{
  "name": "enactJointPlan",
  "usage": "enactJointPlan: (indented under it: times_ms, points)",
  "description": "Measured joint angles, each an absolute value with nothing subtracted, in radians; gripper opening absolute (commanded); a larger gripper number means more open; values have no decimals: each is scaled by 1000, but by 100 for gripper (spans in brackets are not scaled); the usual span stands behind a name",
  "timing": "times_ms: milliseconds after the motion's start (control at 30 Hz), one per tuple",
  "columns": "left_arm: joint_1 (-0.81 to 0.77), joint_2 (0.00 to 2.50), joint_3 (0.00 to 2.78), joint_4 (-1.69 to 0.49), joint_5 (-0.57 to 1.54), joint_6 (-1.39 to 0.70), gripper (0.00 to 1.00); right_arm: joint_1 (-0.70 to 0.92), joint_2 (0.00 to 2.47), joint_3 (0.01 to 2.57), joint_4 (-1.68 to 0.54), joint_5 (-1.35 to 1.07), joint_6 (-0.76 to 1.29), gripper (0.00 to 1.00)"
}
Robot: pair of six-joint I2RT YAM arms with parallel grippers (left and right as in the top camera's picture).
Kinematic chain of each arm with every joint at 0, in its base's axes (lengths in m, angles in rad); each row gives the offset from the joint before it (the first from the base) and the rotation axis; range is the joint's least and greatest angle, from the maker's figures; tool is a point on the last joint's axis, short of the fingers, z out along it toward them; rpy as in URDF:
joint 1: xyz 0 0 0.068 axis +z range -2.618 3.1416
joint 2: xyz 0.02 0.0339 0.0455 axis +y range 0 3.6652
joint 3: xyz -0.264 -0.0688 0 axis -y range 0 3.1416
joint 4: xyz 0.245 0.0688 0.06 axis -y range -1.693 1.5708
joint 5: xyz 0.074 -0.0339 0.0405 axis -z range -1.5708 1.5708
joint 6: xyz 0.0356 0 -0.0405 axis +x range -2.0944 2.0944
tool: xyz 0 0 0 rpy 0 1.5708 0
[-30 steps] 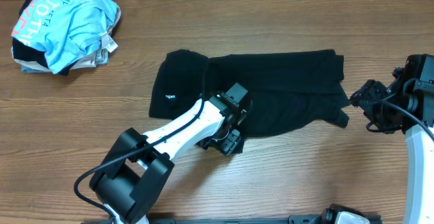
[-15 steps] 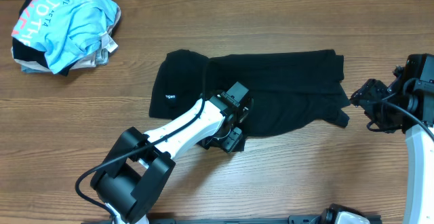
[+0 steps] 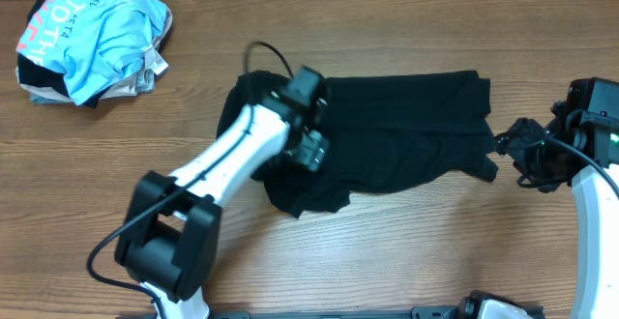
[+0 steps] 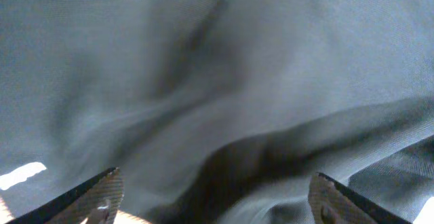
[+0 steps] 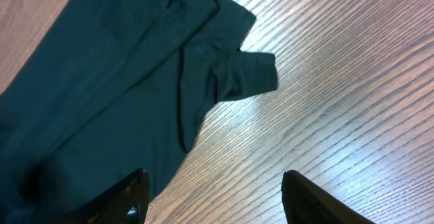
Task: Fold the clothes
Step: 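Grasp the shirt's left side with the left gripper and fold it rightward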
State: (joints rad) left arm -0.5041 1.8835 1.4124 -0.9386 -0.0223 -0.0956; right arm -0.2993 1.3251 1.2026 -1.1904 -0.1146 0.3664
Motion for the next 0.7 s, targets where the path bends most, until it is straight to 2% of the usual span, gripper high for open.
enactJointPlan:
  times_ms: [133, 300, 367, 567, 700]
  points:
    - [-461, 1884, 1526, -1117, 18, -89, 92, -300, 1329, 1202, -1182, -115, 366, 66]
    - [-515, 1884, 1626, -1261, 61, -48, 92, -300, 1329, 1202, -1173, -115, 366, 66]
    - [-569, 1884, 1621, -1269, 70, -20, 91, -300, 1329, 1202, -1170, -115, 366, 66]
    - [-733, 1884, 1462, -1165, 87, 38, 77, -300, 1329, 1202, -1169, -115, 366, 66]
    - [-764, 1884, 1355, -1110, 101, 45, 75, -300, 1329, 1202, -1168, -115, 366, 66]
